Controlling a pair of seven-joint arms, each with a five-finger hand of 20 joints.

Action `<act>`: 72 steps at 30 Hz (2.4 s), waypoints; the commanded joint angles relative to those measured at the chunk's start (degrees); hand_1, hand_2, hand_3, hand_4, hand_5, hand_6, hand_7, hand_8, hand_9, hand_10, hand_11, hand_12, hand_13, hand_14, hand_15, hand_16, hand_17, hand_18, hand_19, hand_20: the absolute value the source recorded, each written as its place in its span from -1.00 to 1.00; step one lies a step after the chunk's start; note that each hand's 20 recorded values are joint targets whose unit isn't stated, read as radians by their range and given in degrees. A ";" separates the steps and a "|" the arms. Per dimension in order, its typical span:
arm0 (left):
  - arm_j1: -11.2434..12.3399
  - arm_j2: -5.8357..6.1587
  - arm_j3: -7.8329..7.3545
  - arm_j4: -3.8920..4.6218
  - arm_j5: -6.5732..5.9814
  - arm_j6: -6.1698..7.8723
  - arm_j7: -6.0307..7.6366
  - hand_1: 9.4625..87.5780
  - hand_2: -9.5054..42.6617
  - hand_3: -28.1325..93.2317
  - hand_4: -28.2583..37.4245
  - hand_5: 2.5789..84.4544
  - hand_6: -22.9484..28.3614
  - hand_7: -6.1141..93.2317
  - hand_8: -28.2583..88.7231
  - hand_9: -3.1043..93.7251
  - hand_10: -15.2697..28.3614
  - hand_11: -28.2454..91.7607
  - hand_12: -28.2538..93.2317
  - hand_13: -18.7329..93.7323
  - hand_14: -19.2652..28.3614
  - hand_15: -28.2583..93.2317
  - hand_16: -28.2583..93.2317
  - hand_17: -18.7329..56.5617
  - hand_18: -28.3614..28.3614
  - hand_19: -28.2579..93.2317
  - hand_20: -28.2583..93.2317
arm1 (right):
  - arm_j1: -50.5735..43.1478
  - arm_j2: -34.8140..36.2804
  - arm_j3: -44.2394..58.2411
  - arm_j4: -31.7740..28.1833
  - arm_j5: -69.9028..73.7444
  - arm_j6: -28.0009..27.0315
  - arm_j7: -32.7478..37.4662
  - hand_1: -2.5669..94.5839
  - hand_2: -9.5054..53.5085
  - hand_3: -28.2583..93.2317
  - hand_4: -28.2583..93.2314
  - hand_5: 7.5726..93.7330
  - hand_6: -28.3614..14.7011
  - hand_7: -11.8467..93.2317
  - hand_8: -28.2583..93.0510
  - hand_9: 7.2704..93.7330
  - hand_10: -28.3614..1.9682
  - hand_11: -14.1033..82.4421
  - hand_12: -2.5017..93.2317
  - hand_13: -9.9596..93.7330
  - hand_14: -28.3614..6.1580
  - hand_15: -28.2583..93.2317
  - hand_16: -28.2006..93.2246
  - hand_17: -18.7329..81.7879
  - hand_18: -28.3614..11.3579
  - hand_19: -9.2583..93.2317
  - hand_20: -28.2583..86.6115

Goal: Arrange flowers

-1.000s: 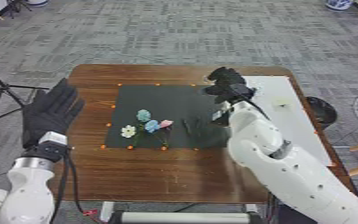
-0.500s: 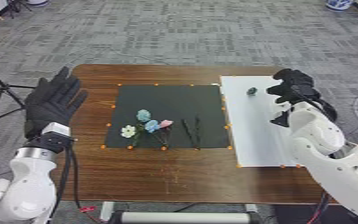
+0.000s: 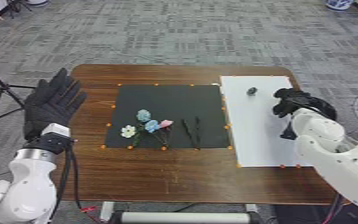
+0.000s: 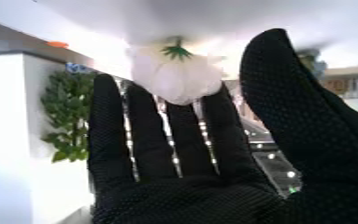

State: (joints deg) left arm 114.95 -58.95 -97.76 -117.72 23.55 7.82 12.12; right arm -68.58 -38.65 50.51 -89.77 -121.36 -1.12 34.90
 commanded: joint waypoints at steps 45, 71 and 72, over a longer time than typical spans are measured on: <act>2.43 -1.70 -1.58 -0.81 -0.87 -0.27 0.43 -0.58 0.11 0.60 -1.00 -0.11 0.26 -0.74 -0.64 -0.36 0.38 -0.24 -0.40 -0.28 0.40 -0.23 -0.60 -0.71 0.44 -0.02 -0.41 | 0.79 -0.87 -5.56 -7.17 -11.39 23.34 -0.83 0.27 -1.00 0.61 -1.00 0.50 0.42 0.02 -0.55 0.74 0.52 -0.52 -0.11 0.38 0.48 -0.04 0.08 -0.06 -0.40 0.45 -0.01; 2.05 -1.05 -0.66 -0.35 -0.40 0.44 0.44 -0.58 0.11 0.59 -1.00 -0.10 0.25 -0.74 -0.64 -0.34 0.37 -0.26 -0.39 -0.28 0.38 -0.26 -0.59 -0.71 0.45 -0.02 -0.41 | 22.07 -14.63 -31.73 -0.41 -8.63 13.56 -13.52 0.25 -1.00 0.64 -1.00 0.50 0.46 0.03 -0.59 0.69 0.58 -0.60 -0.25 0.37 0.46 -0.09 0.06 -0.08 -0.36 0.38 -0.05; 2.03 -1.00 -0.68 -0.24 -0.26 0.47 0.51 -0.58 0.11 0.59 -1.00 -0.10 0.24 -0.74 -0.64 -0.34 0.37 -0.26 -0.39 -0.28 0.38 -0.26 -0.59 -0.71 0.45 -0.02 -0.41 | 22.16 -14.29 -32.13 -0.78 -8.20 13.39 -13.39 0.25 -1.00 0.64 -1.00 0.50 0.46 0.03 -0.58 0.69 0.58 -0.60 -0.25 0.37 0.46 -0.09 0.05 -0.08 -0.36 0.38 -0.05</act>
State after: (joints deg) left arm 116.43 -60.31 -98.24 -117.87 22.51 8.08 12.56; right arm -46.57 -54.73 19.27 -89.50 -128.03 13.94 22.78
